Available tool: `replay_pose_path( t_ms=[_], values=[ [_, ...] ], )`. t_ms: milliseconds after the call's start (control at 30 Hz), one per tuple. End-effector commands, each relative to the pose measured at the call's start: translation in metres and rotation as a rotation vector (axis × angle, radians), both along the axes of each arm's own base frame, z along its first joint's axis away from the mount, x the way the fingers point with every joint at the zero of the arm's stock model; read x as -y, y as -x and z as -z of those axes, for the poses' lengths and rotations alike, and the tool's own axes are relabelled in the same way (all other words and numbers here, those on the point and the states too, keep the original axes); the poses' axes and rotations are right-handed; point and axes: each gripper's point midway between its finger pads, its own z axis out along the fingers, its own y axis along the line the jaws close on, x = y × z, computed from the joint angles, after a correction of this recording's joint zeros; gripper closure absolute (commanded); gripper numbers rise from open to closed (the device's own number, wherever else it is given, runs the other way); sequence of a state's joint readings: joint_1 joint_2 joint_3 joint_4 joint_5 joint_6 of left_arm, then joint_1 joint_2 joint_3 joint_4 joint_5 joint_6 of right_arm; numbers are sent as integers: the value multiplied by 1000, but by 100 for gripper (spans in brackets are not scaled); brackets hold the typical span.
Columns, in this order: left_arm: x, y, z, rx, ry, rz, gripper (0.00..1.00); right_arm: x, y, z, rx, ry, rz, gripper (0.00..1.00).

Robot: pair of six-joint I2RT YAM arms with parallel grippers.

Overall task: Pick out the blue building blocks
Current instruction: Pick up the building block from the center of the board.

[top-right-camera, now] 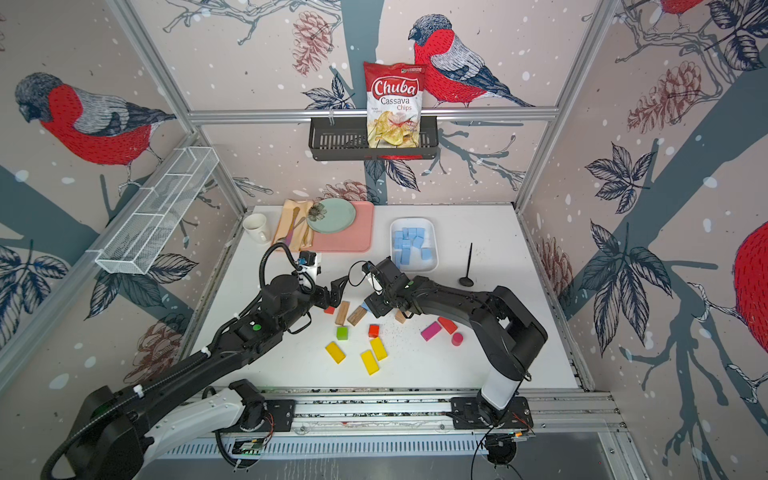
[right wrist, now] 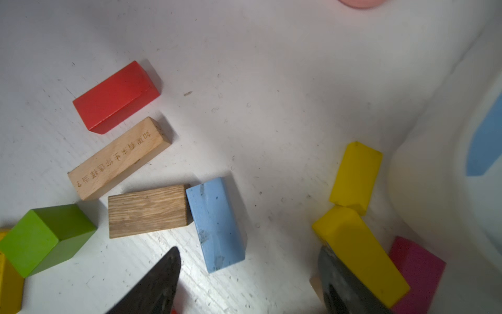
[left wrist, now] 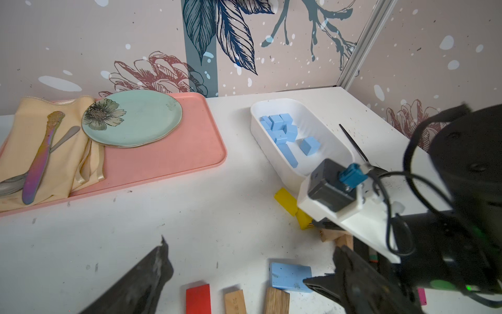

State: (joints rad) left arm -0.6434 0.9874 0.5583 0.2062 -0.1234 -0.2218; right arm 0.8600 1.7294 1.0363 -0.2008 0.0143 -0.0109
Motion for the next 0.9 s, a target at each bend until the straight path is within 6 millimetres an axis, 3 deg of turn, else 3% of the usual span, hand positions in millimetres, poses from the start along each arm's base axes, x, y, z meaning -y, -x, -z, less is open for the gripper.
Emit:
replay_pose_path(
  t_ms=[0, 500, 867],
  values=[
    [-2, -3, -18, 62, 41, -16, 3, -3, 4, 14, -17, 45, -38, 25],
    [7, -1, -15, 80, 10, 47, 4, -11, 14, 53, -82, 126, -88, 49],
    [18, 4, -13, 82, 14, 120, 4, -10, 15, 52, -85, 107, -73, 76]
  ],
)
